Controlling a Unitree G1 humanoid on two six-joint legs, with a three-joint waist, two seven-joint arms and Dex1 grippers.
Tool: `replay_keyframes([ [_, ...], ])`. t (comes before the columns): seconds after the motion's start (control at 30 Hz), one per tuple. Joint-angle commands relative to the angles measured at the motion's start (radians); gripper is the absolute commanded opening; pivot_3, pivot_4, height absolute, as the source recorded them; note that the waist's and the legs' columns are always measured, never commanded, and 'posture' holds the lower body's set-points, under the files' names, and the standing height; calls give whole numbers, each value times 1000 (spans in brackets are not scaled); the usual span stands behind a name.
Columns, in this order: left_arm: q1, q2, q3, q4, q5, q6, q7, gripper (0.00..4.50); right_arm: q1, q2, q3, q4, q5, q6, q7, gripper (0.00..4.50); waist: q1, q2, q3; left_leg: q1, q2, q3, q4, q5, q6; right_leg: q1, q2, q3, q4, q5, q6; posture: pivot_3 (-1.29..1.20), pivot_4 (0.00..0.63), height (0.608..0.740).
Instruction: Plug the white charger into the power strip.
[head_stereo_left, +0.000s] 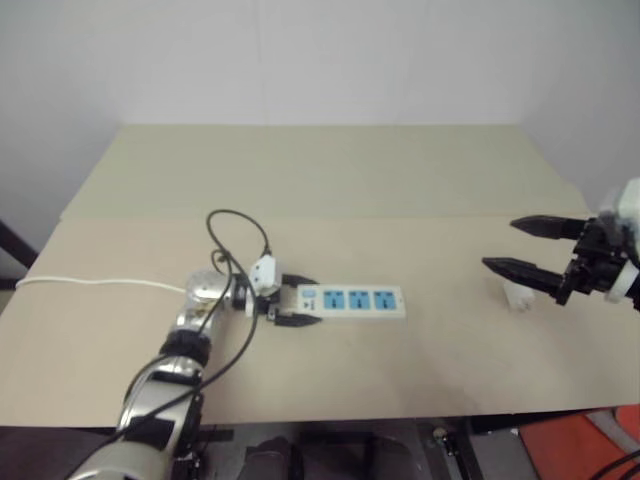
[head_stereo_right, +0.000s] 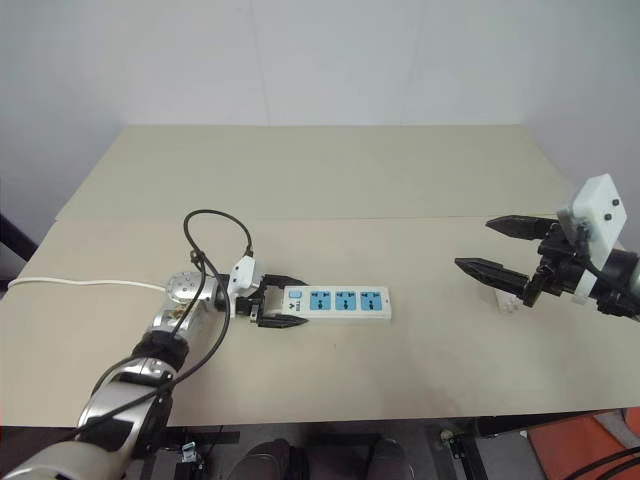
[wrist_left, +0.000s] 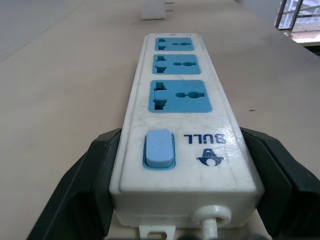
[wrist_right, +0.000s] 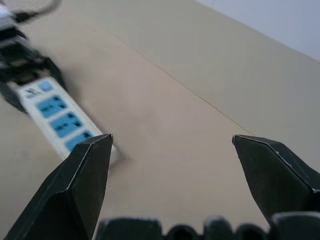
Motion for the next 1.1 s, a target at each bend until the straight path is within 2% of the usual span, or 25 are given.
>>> replay_keyframes([
  [0.03, 77, 21, -39, -125, 12, 70, 45, 3273, -41, -36, 7, 6, -28, 61, -59, 4500, 2, 0, 0, 0, 0, 0, 0, 0, 0, 0, 0, 0, 0, 0, 0, 0, 150, 740],
  [0.2, 115, 26, -53, -196, -9, 140, 86, 3273, -149, -81, 79, 51, -56, 212, -150, 4500, 4, 1, -1, 1, 0, 0, 0, 0, 0, 0, -1, 0, -1, 0, 0, 0, 150, 740],
  [0.33, 111, 28, -64, -230, -33, 208, 86, 3273, -291, -104, 142, 123, -61, 368, -220, 4500, 4, 1, -1, 1, -1, 0, 0, 0, 0, 0, -1, 0, -1, 0, 0, 0, 150, 740],
  [0.5, 91, 32, -86, -222, -31, 210, 68, 3273, -498, -132, 288, 237, -110, 638, -307, 4500, 5, 1, -1, -1, -1, 0, 0, 0, 0, -1, -2, 0, -1, 0, 0, 0, 150, 740],
  [0.67, 62, 24, -109, -183, -23, 183, 57, 3273, -717, -133, 467, 386, -162, 846, -316, 4500, 5, 1, -1, -2, -1, 0, 0, 0, 0, -3, -2, 0, -2, 0, 0, 0, 150, 740],
  [0.87, 51, 4, -121, -152, -18, 159, 76, 3273, -814, -110, 612, 532, -241, 849, -297, 4500, 5, 1, -1, -5, -2, -1, 0, 0, 0, -3, -2, -1, -1, 0, 0, 0, 150, 740],
  [1.1, 58, 4, -127, -146, -19, 148, 79, 3273, -860, -44, 751, 688, -327, 759, -231, 4500, 2, 2, -1, -4, -2, 0, 1, 0, 0, -2, -2, -1, -1, 0, 1, 0, 150, 740],
])
